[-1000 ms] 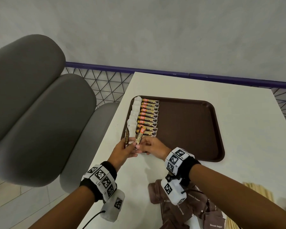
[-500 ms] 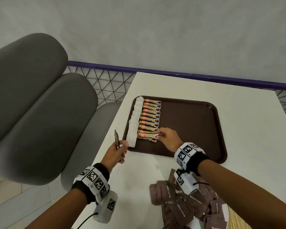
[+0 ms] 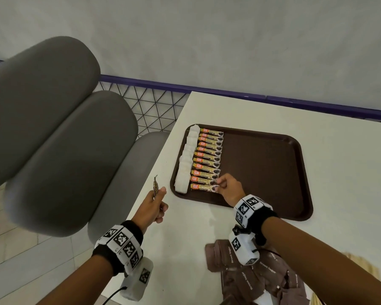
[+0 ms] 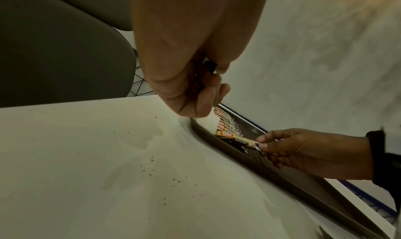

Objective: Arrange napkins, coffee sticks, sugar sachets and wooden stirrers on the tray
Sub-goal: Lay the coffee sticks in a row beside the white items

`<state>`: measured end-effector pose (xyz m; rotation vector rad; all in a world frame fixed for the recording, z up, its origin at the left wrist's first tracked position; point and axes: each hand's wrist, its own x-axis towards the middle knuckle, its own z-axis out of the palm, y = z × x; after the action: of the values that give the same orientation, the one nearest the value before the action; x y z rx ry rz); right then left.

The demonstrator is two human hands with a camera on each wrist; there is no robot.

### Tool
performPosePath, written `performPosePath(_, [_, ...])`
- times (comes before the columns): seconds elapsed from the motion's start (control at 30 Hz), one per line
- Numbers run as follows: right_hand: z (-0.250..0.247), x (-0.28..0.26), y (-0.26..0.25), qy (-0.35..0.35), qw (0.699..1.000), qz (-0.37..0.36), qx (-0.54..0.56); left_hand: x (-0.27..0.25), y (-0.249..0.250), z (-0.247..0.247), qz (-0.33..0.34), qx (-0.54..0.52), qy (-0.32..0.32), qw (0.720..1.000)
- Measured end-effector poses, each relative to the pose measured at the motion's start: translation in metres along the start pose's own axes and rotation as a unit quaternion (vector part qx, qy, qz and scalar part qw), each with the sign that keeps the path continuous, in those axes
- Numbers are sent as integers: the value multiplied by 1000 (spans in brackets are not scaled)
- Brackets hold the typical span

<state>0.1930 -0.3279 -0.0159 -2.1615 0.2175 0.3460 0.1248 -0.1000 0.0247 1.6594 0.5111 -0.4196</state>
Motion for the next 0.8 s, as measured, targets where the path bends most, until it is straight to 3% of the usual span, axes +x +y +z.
performPosePath(0.3, [18,6,-1,28,998,44,-30,-1,-5,-1,0,51,-25,998])
performPosePath(0.8, [15,10,1,45,996,33,-74,2,-5,-1,25,90,-70,993])
